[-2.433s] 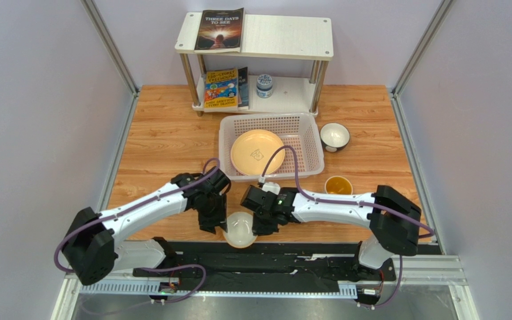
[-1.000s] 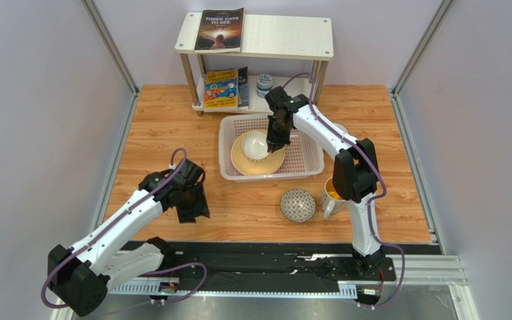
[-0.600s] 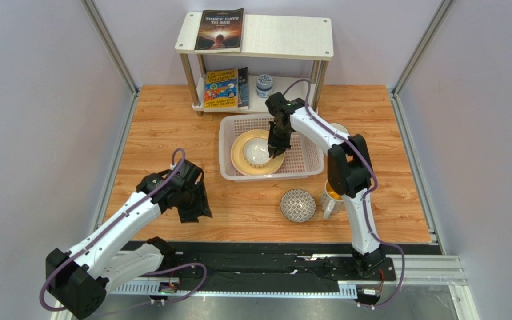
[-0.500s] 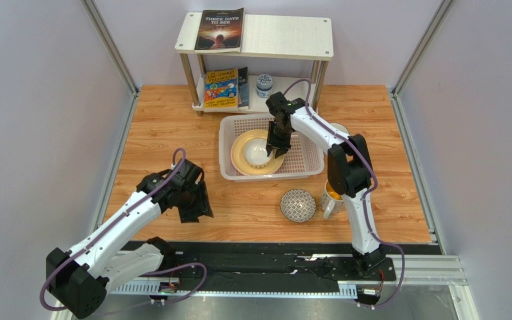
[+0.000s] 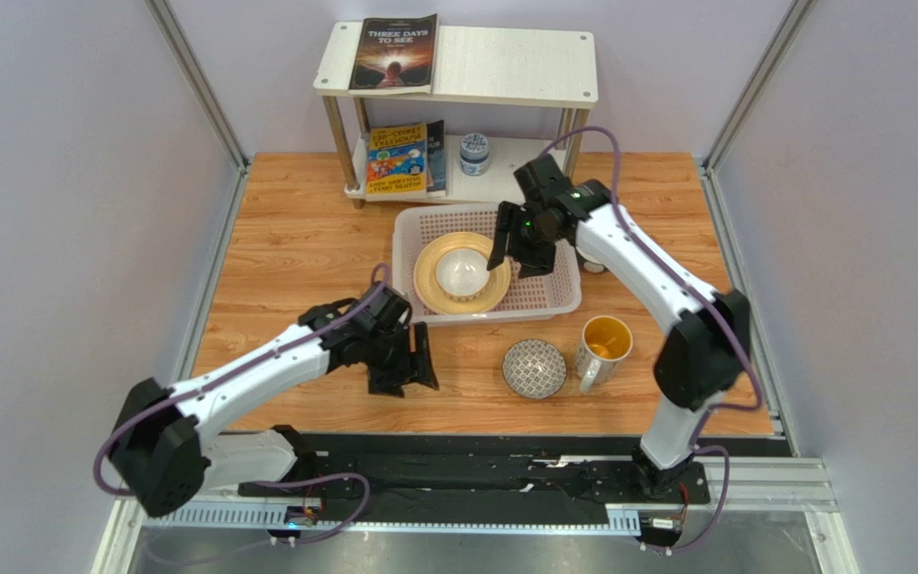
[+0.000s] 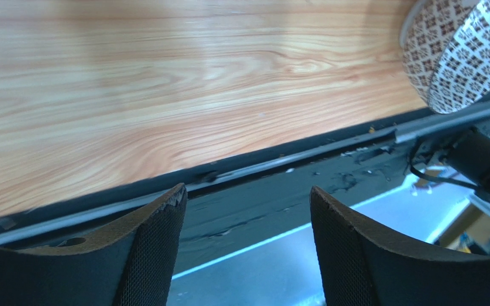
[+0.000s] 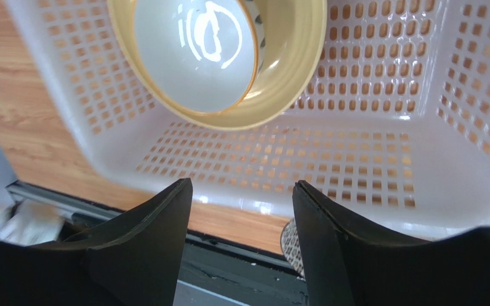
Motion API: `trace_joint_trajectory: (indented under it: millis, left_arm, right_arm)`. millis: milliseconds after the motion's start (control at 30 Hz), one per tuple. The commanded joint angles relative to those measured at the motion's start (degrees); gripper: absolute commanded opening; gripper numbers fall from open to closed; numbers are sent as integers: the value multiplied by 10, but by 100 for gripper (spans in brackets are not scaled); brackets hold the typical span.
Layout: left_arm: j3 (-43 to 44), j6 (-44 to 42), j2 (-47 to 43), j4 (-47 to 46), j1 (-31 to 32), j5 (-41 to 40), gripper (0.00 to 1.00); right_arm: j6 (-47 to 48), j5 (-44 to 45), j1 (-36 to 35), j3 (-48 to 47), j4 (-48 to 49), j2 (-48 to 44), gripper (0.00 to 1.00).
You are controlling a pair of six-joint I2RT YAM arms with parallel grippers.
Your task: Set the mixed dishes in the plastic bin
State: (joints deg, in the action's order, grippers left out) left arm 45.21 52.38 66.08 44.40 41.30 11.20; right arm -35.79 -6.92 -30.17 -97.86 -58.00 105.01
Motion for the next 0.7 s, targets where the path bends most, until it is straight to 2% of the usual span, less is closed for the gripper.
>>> trace_joint_trajectory:
  millis: [0, 133, 300, 533, 667]
  left_arm:
    - [15, 43, 93, -156, 36, 73, 76]
    - [92, 36, 172, -180, 67, 64, 76]
    - [159, 33, 262, -179, 83, 61, 76]
    - [211, 43, 309, -180, 108, 48, 76]
    - [247, 40, 353, -152, 128, 35, 75]
  right_arm:
    - [-18, -19, 0, 81, 9, -170, 64]
    - [-17, -49, -1, 168, 10, -299, 64]
    - [-34, -42, -3, 272, -47, -445, 64]
    - [-85, -30, -3, 348, -84, -561, 63]
    - [-96, -25, -2, 360, -90, -583, 63]
